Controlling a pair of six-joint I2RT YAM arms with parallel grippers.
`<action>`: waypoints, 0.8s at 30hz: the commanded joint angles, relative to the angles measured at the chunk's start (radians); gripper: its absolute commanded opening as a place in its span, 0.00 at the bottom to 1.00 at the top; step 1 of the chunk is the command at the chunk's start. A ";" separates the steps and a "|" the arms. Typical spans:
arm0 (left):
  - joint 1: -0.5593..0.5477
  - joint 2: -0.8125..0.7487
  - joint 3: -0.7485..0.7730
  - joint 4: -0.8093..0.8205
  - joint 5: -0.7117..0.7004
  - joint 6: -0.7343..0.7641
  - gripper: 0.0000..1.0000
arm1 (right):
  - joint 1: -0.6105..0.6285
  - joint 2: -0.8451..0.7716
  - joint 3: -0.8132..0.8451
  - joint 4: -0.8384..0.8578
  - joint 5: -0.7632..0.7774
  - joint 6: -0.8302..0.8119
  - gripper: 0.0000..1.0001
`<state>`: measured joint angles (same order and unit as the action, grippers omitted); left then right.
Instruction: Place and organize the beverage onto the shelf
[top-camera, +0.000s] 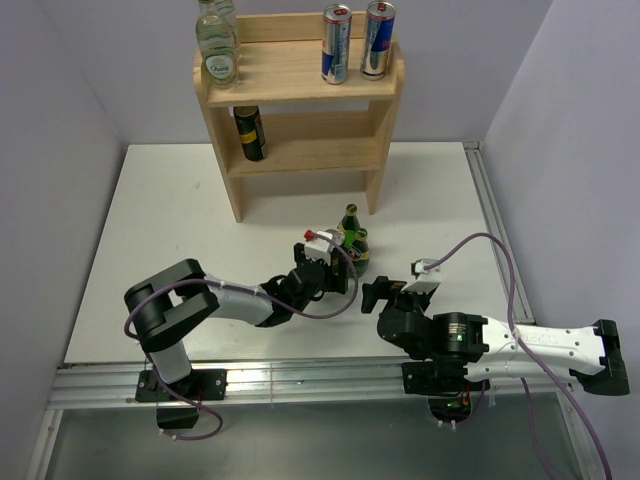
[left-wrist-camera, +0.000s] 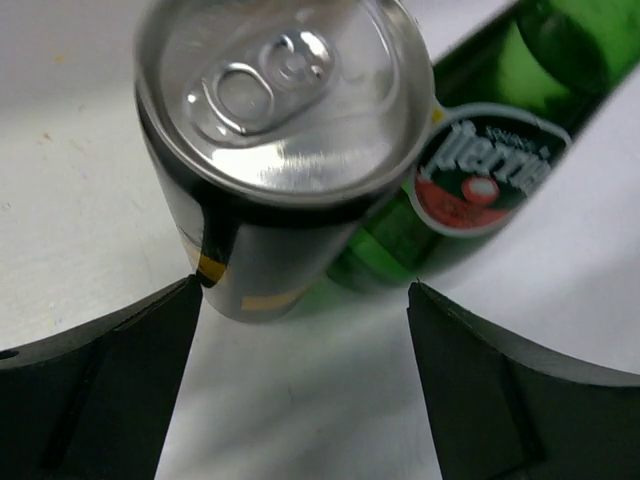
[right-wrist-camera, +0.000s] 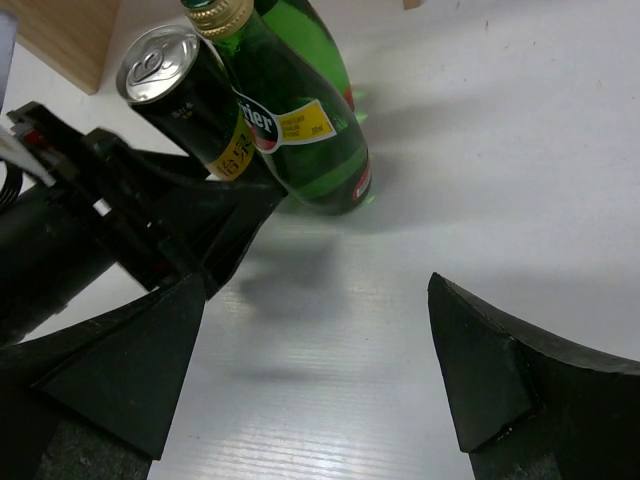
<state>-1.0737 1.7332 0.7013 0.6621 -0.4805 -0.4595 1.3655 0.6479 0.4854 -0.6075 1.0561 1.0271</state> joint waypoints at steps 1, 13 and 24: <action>0.034 0.037 0.061 0.076 -0.017 0.027 0.90 | 0.006 -0.014 -0.004 0.040 0.019 -0.005 1.00; 0.109 0.118 0.147 0.088 -0.033 0.058 0.85 | 0.007 -0.010 -0.011 0.052 0.024 -0.012 1.00; 0.120 0.137 0.156 0.062 -0.036 0.051 0.08 | 0.006 -0.016 -0.011 0.049 0.025 -0.009 1.00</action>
<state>-0.9565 1.8786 0.8417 0.7292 -0.5037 -0.4026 1.3655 0.6418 0.4820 -0.5842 1.0534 1.0088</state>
